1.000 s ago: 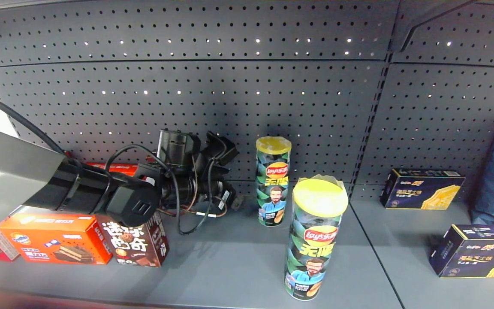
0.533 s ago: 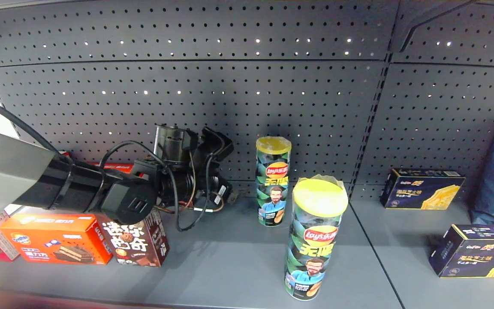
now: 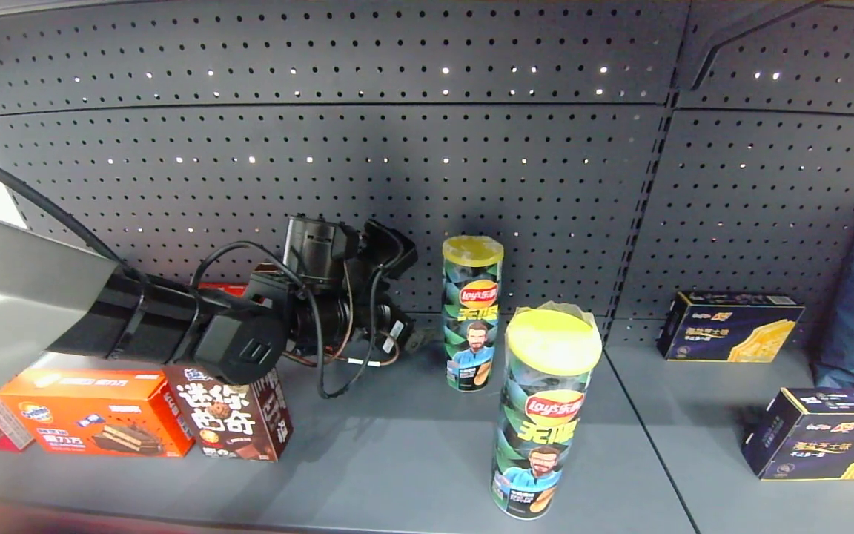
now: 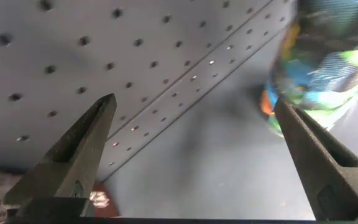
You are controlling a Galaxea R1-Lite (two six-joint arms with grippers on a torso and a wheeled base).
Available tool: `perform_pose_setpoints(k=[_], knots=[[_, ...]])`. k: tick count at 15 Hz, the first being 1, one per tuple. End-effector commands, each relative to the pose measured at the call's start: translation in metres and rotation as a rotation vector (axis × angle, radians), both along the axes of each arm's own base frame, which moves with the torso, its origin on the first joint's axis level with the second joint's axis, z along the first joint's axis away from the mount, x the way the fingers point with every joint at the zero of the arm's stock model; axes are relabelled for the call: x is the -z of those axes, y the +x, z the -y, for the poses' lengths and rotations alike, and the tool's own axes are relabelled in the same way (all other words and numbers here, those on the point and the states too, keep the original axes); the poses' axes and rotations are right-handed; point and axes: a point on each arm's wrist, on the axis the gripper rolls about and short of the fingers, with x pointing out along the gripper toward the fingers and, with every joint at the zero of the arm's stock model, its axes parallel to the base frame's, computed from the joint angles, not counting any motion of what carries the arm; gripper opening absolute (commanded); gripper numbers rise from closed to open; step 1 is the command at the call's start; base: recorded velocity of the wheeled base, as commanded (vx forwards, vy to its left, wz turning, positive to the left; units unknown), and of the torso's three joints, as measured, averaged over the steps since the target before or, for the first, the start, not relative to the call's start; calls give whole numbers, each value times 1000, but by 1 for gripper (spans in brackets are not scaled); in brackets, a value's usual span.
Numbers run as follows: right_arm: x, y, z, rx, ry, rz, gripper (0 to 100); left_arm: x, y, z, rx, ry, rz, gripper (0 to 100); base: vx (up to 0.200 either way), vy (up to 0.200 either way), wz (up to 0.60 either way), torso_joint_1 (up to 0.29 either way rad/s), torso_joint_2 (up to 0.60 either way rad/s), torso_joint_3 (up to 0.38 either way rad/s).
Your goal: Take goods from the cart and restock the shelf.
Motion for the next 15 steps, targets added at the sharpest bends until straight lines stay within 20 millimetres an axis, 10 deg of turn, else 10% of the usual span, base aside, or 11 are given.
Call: perform_pose_setpoints(k=[1,15], knots=[[0,0,0,0,0,-1,100,5,1,2,3,6,-12,100,0,0,0,0,0,0],[0,0,0,0,-1,-1,100,17,6,18,26,17,-61,100,0,0,0,0,0,0]])
